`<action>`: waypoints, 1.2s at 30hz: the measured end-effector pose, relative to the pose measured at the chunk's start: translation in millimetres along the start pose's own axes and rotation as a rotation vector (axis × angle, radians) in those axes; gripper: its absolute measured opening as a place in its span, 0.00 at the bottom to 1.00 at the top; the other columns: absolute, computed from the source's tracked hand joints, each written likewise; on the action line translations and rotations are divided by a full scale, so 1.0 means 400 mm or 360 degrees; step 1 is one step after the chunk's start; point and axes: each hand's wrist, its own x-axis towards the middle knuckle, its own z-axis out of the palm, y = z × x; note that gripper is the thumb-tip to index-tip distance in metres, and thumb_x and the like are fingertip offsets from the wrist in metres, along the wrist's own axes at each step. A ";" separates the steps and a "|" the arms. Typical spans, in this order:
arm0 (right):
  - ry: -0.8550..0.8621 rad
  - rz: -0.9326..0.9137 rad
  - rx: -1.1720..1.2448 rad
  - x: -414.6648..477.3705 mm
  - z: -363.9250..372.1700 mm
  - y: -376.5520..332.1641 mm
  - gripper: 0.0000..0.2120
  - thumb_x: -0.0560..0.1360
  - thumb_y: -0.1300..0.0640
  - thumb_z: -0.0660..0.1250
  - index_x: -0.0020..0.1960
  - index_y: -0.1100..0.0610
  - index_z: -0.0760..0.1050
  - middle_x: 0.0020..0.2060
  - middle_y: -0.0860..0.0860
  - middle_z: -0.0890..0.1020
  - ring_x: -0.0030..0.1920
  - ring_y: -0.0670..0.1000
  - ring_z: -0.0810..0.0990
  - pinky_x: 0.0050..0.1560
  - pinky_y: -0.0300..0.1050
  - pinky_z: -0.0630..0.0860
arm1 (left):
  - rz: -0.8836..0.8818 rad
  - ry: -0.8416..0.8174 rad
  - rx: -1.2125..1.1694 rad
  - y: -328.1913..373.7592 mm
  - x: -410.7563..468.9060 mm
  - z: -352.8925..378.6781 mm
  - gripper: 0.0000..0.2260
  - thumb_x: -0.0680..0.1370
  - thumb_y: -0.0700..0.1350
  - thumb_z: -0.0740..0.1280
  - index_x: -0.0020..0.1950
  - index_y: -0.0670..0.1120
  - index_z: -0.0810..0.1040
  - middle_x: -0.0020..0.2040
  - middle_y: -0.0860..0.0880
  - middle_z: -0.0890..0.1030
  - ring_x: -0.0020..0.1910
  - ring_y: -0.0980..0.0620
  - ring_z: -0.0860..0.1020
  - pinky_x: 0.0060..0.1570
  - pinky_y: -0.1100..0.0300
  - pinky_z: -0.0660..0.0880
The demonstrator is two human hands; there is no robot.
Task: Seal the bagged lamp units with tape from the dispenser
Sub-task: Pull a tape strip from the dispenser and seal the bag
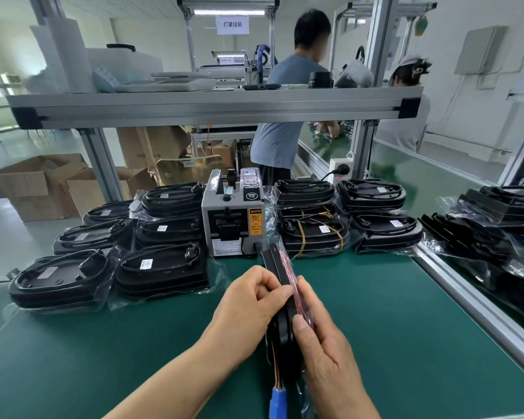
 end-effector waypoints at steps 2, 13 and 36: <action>0.0000 -0.0001 0.0008 -0.003 -0.001 0.000 0.23 0.83 0.52 0.60 0.75 0.38 0.61 0.74 0.36 0.67 0.74 0.35 0.63 0.77 0.50 0.62 | -0.0013 -0.0103 -0.0114 0.003 -0.011 -0.010 0.06 0.75 0.48 0.74 0.45 0.52 0.77 0.31 0.56 0.73 0.29 0.59 0.69 0.33 0.66 0.69; -0.0074 0.0246 0.0046 0.084 -0.028 -0.081 0.39 0.62 0.34 0.68 0.73 0.37 0.66 0.70 0.34 0.71 0.69 0.35 0.69 0.71 0.45 0.67 | -0.0126 -0.0248 -0.0274 0.000 -0.019 -0.035 0.15 0.71 0.46 0.79 0.51 0.45 0.76 0.31 0.58 0.72 0.31 0.59 0.68 0.34 0.66 0.68; -0.0193 0.0505 -0.0029 0.240 0.012 -0.064 0.16 0.76 0.52 0.63 0.59 0.33 0.74 0.51 0.38 0.84 0.56 0.46 0.82 0.63 0.53 0.77 | -0.1155 0.0693 -0.1251 -0.085 0.451 -0.124 0.08 0.81 0.43 0.67 0.41 0.44 0.76 0.22 0.51 0.76 0.16 0.58 0.72 0.19 0.71 0.65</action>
